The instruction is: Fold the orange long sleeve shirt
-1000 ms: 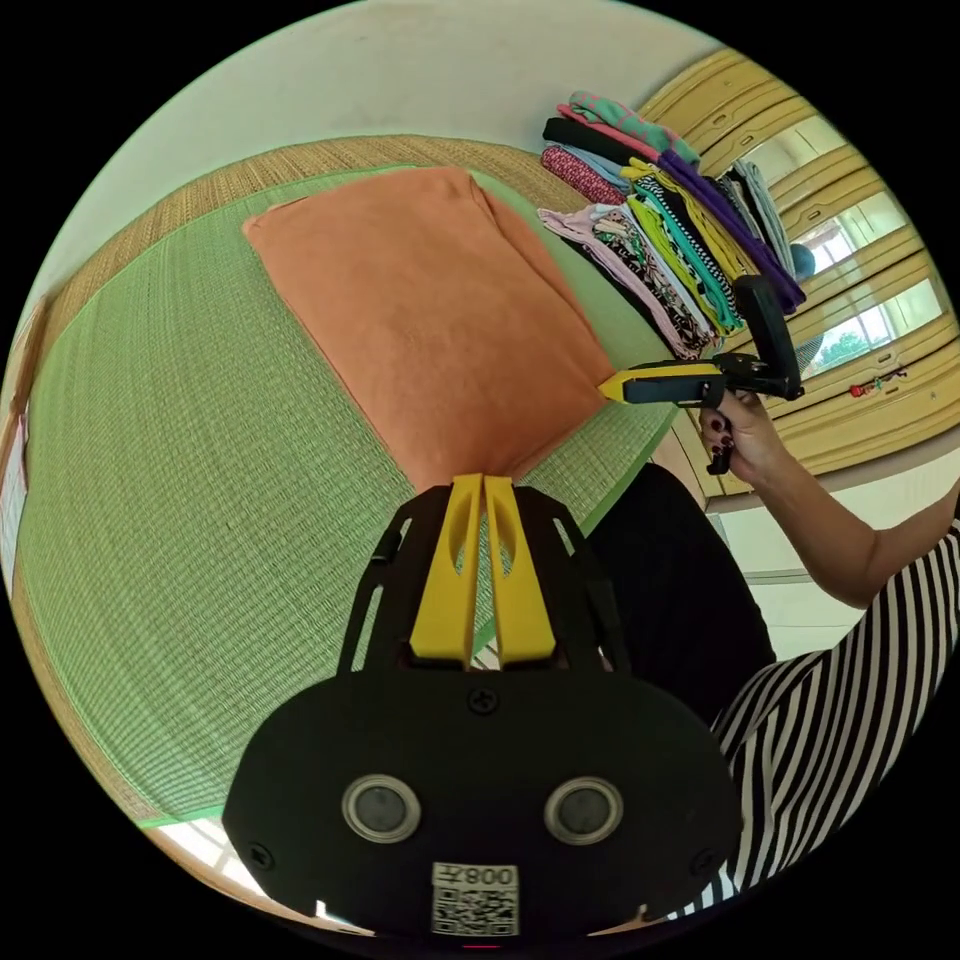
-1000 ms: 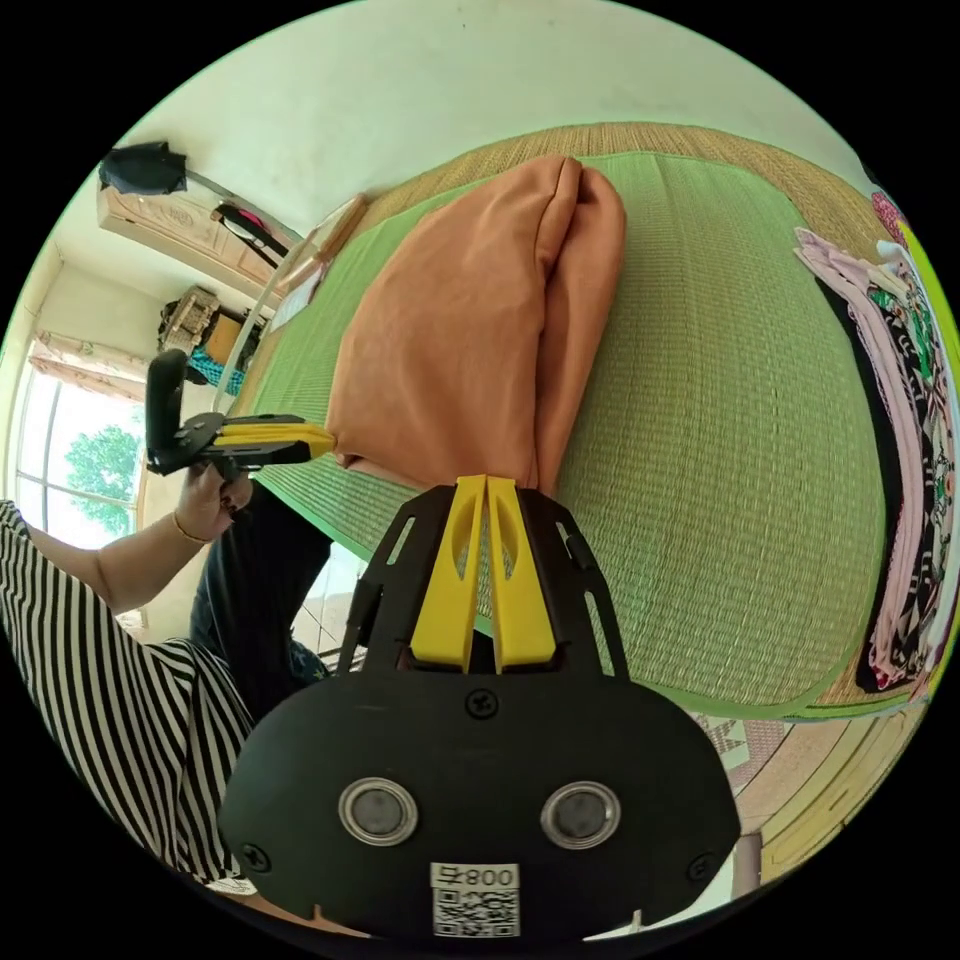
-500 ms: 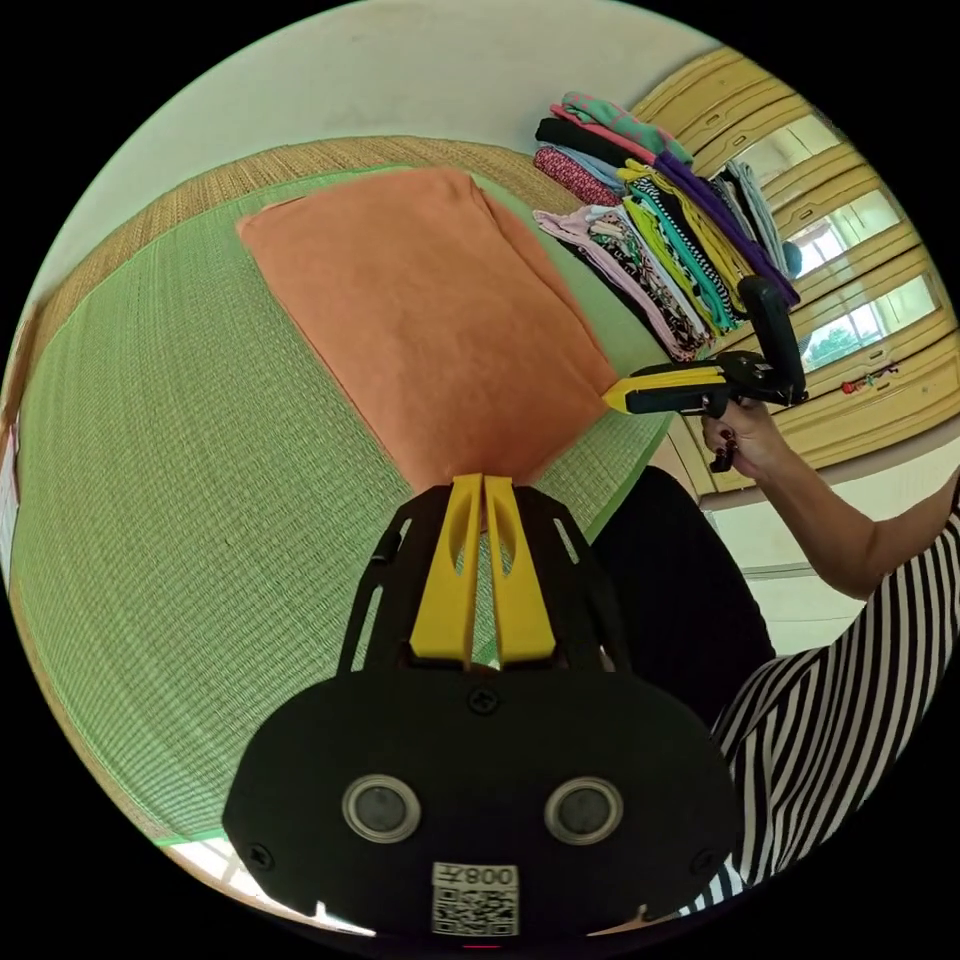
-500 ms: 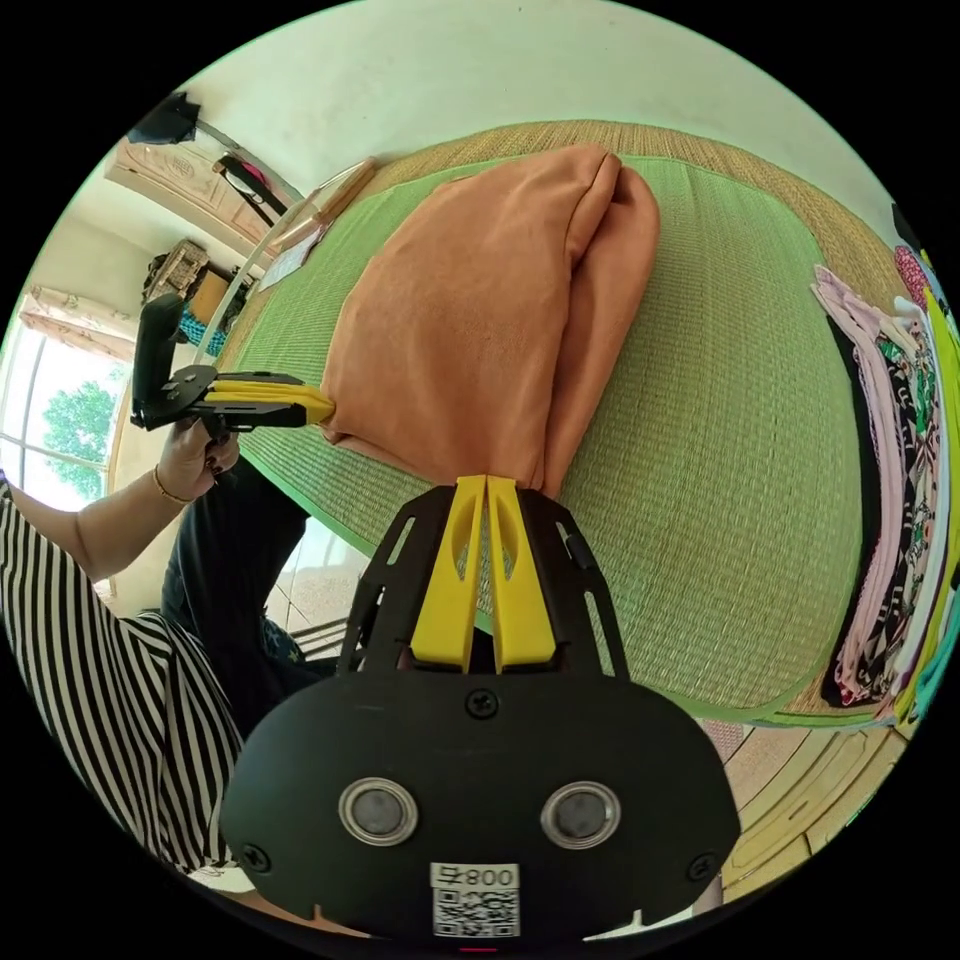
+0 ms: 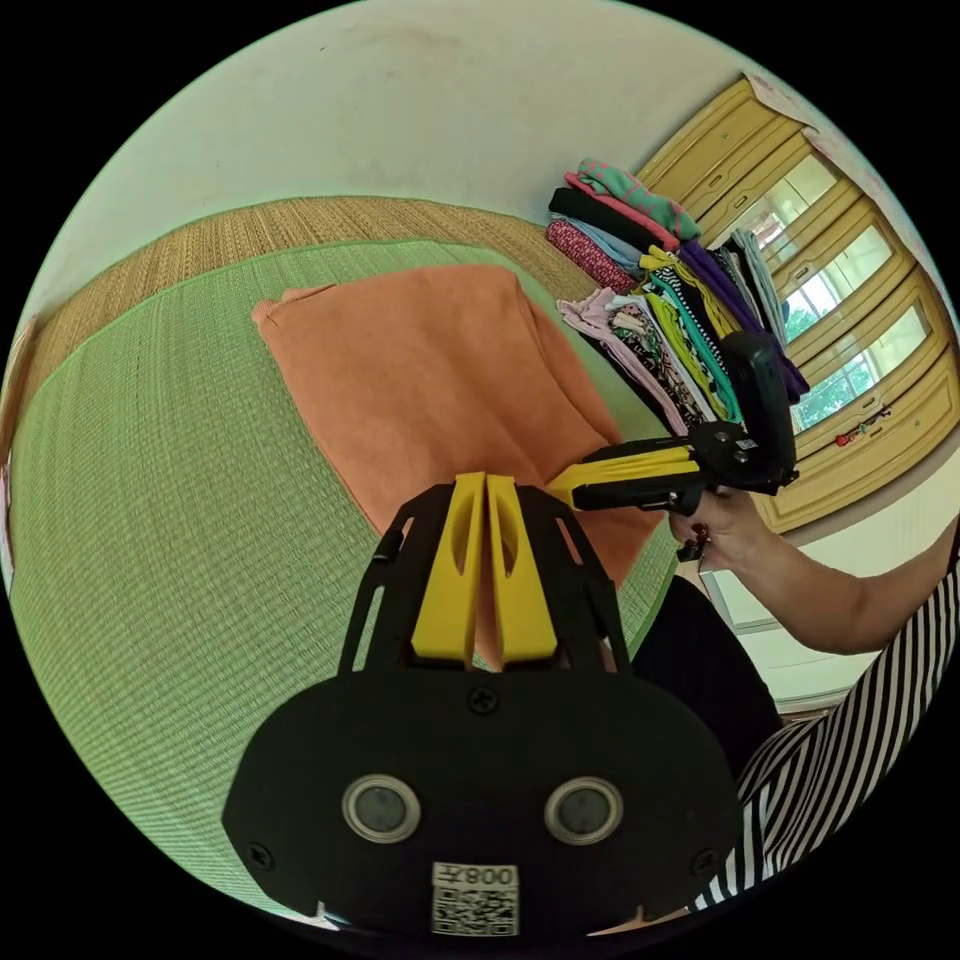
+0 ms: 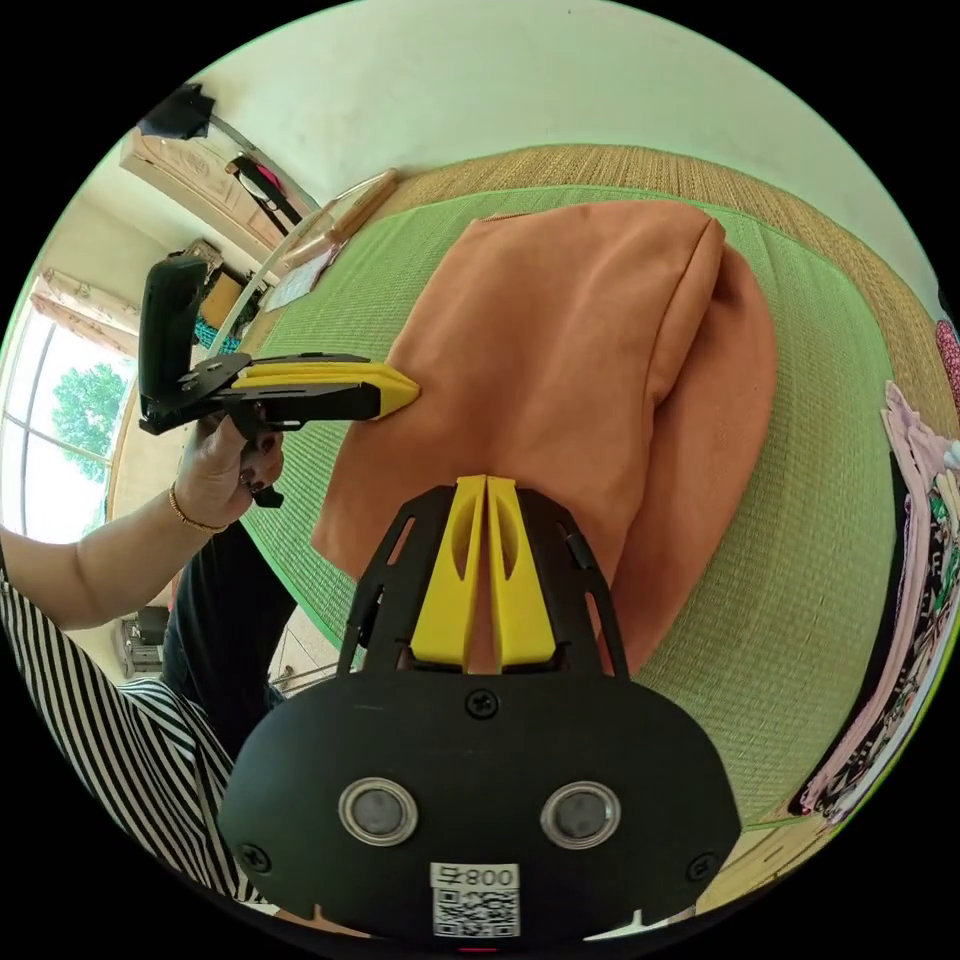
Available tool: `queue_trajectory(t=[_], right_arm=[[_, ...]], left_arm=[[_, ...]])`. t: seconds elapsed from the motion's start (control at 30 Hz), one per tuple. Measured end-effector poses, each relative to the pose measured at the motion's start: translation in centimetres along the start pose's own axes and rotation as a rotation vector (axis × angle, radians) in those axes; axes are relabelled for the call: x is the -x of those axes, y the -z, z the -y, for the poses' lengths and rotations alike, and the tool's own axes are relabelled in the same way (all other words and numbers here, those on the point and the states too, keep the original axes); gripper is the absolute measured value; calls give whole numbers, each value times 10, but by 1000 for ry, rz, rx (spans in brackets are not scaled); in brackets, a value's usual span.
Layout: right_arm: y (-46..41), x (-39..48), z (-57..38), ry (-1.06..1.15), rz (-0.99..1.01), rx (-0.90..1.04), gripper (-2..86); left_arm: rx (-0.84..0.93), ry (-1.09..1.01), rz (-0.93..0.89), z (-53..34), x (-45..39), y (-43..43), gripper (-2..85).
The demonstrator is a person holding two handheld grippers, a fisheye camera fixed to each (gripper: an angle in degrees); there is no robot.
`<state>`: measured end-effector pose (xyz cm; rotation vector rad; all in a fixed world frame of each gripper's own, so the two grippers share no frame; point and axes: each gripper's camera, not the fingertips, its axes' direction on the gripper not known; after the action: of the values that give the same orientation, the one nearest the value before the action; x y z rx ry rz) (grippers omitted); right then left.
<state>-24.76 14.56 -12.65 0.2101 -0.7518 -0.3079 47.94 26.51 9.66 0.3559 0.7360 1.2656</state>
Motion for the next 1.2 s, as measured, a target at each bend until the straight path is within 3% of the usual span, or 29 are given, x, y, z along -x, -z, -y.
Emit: queue_trajectory(t=[0.23, 0.4, 0.57, 0.83, 1.03, 1.2], right_arm=[[54, -38, 42, -51, -47, -209, 1], [29, -90, 101, -148, -113, -155, 1], [9, -127, 100, -213, 9, -97, 1], [54, -144, -31, -217, 172, -196, 11], [22, -179, -156, -407, 401, -166, 67], [-6, -202, -195, -506, 549, -175, 103]], left_arm=[[0, -5, -38, -9, 30, 11, 2], [5, 0, -43, -14, 50, 17, 2], [4, 21, -52, -19, 75, 25, 3], [-37, 181, -264, -66, 128, 64, 19], [35, 463, -504, -141, 181, 56, 105], [43, 582, -652, -162, 207, 40, 146]])
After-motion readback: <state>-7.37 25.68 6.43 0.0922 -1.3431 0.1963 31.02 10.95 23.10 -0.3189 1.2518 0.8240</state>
